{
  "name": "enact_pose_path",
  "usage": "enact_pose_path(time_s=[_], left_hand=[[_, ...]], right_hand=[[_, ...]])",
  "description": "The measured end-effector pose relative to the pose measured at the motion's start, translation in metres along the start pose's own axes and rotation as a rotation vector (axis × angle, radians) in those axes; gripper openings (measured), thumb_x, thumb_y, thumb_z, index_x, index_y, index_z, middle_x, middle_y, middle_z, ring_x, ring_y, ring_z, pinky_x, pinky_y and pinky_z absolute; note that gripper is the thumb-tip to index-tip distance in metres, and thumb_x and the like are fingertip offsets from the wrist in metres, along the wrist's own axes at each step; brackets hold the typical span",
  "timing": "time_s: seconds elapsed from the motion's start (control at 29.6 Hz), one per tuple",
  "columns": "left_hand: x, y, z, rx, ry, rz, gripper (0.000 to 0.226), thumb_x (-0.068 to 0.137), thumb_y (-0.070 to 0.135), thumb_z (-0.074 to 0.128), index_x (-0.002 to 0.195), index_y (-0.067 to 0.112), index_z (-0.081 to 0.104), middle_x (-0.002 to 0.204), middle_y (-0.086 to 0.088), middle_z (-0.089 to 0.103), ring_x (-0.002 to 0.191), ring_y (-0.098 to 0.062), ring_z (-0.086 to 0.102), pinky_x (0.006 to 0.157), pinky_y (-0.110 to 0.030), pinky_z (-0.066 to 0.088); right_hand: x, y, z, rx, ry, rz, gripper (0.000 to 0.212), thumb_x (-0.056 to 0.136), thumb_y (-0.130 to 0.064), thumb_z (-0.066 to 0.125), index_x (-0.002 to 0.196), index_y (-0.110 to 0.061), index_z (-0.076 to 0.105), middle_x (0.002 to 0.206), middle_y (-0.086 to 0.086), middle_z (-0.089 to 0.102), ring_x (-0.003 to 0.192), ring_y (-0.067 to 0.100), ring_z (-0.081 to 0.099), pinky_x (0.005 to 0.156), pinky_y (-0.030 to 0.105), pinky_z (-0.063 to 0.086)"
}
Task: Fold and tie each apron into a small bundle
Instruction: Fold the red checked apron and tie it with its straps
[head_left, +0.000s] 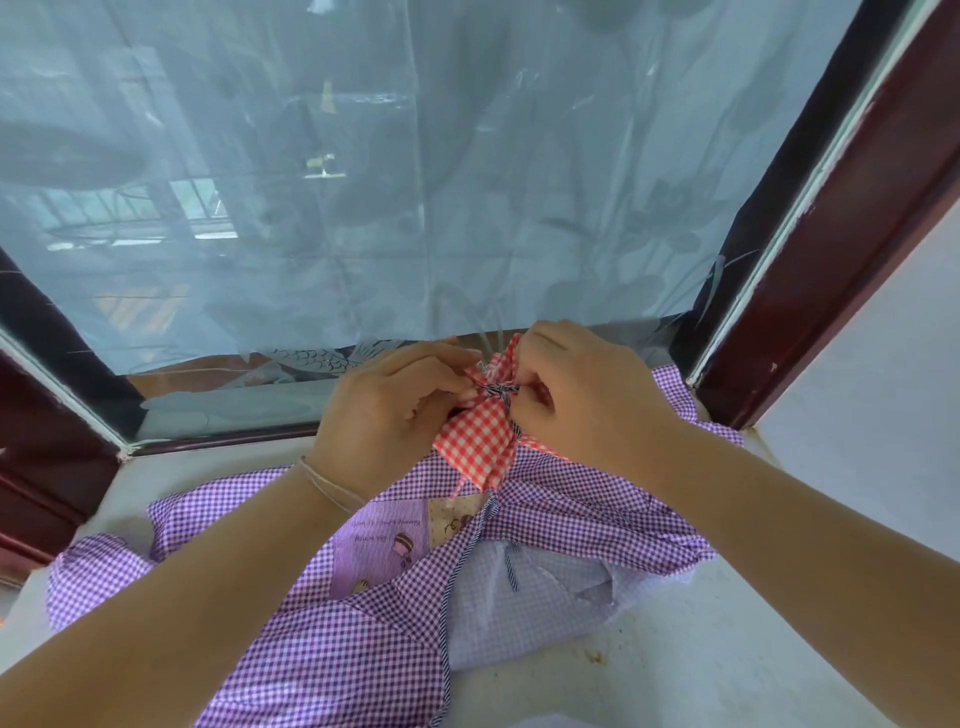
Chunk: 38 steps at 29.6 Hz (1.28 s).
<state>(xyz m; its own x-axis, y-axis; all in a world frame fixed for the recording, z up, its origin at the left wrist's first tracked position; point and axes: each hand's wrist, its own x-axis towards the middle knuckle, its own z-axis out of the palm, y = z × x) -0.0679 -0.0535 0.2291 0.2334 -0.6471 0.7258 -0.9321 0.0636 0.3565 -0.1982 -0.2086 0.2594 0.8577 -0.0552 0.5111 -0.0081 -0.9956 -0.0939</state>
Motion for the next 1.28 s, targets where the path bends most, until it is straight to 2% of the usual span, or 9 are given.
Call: enact_pose_path(time_s=[0.1, 0.2, 0.34, 0.54, 0.71, 0.84, 0.95, 1.11, 1.28], left_hand=[[0.000, 0.003, 0.012, -0.195, 0.002, -0.231, 0.011, 0.085, 0.027, 0.063, 0.095, 0.022, 0.066, 0.140, 0.006, 0.046, 0.120, -0.007, 0.054, 0.095, -0.030, 0.051], [0.000, 0.007, 0.014, -0.512, -0.149, -0.389, 0.066, 0.073, 0.058, 0.070, 0.129, 0.043, 0.039, 0.153, 0.017, 0.015, 0.130, 0.003, 0.039, 0.097, -0.022, 0.048], [-0.003, 0.006, 0.021, -0.395, -0.511, -0.185, 0.110, 0.058, 0.053, 0.083, 0.146, 0.045, 0.018, 0.153, 0.026, -0.004, 0.143, -0.005, 0.016, 0.109, -0.026, 0.034], [0.031, 0.014, 0.043, -0.230, -0.425, -0.036, 0.059, 0.071, 0.050, 0.072, 0.124, 0.027, 0.059, 0.119, 0.018, 0.051, 0.107, -0.001, 0.051, 0.095, -0.029, 0.048], [0.059, 0.054, 0.073, -0.392, -0.399, -0.263, 0.022, 0.080, 0.041, 0.070, 0.085, 0.024, 0.056, 0.084, 0.006, 0.057, 0.076, -0.005, 0.055, 0.064, -0.015, 0.038], [0.070, 0.078, 0.092, -0.475, -0.332, -0.394, 0.027, 0.084, 0.044, 0.065, 0.072, 0.023, 0.055, 0.074, 0.003, 0.061, 0.071, -0.011, 0.060, 0.064, -0.024, 0.047], [0.085, 0.103, 0.112, -0.459, -0.306, -0.446, 0.039, 0.082, 0.055, 0.063, 0.081, 0.016, 0.060, 0.076, 0.001, 0.064, 0.070, -0.014, 0.062, 0.061, -0.028, 0.048], [0.131, 0.187, 0.148, -0.453, -0.215, -0.360, 0.040, 0.085, 0.058, 0.055, 0.086, 0.018, 0.057, 0.077, 0.006, 0.060, 0.070, -0.011, 0.059, 0.057, -0.024, 0.044], [0.170, 0.237, 0.168, -0.532, -0.164, -0.379, 0.048, 0.078, 0.070, 0.053, 0.096, 0.025, 0.057, 0.092, 0.004, 0.062, 0.084, -0.014, 0.062, 0.070, -0.028, 0.054]], right_hand=[[-0.009, -0.002, 0.007, -0.068, 0.081, 0.075, 0.011, 0.077, -0.022, 0.051, 0.070, -0.013, 0.050, 0.071, -0.002, 0.051, 0.062, 0.012, 0.046, 0.040, 0.026, 0.041], [-0.013, 0.003, 0.006, -0.056, 0.058, 0.238, 0.011, 0.080, -0.020, 0.061, 0.075, -0.015, 0.053, 0.074, -0.004, 0.053, 0.063, 0.012, 0.049, 0.045, 0.023, 0.038], [-0.018, 0.015, -0.010, 0.187, -0.122, 0.581, 0.006, 0.088, -0.026, 0.058, 0.083, -0.025, 0.056, 0.078, -0.014, 0.056, 0.069, 0.001, 0.053, 0.057, 0.016, 0.034], [-0.025, 0.032, -0.043, 0.436, -0.255, 0.840, 0.013, 0.089, -0.021, 0.059, 0.078, -0.023, 0.066, 0.082, -0.011, 0.062, 0.078, 0.004, 0.059, 0.068, 0.022, 0.044], [-0.071, 0.036, -0.074, 0.162, 0.336, 0.954, 0.003, 0.092, -0.022, 0.058, 0.093, -0.023, 0.061, 0.092, -0.009, 0.060, 0.084, 0.007, 0.056, 0.073, 0.021, 0.044], [-0.101, 0.008, -0.076, -0.226, 0.470, 0.758, 0.011, 0.090, -0.027, 0.059, 0.088, -0.018, 0.067, 0.086, -0.005, 0.061, 0.079, 0.010, 0.051, 0.065, 0.026, 0.045], [-0.123, 0.010, -0.077, -0.221, 0.343, 0.848, 0.019, 0.089, -0.035, 0.063, 0.098, -0.020, 0.069, 0.092, -0.003, 0.065, 0.083, 0.014, 0.058, 0.067, 0.034, 0.052], [-0.155, 0.041, -0.132, -0.454, 0.517, 0.908, 0.025, 0.084, -0.035, 0.069, 0.102, -0.017, 0.068, 0.104, 0.005, 0.061, 0.099, 0.025, 0.056, 0.067, 0.034, 0.050], [-0.171, 0.067, -0.179, -0.021, 0.699, 0.928, 0.023, 0.085, -0.030, 0.069, 0.105, -0.020, 0.063, 0.112, -0.005, 0.047, 0.099, 0.007, 0.053, 0.087, 0.022, 0.045]])
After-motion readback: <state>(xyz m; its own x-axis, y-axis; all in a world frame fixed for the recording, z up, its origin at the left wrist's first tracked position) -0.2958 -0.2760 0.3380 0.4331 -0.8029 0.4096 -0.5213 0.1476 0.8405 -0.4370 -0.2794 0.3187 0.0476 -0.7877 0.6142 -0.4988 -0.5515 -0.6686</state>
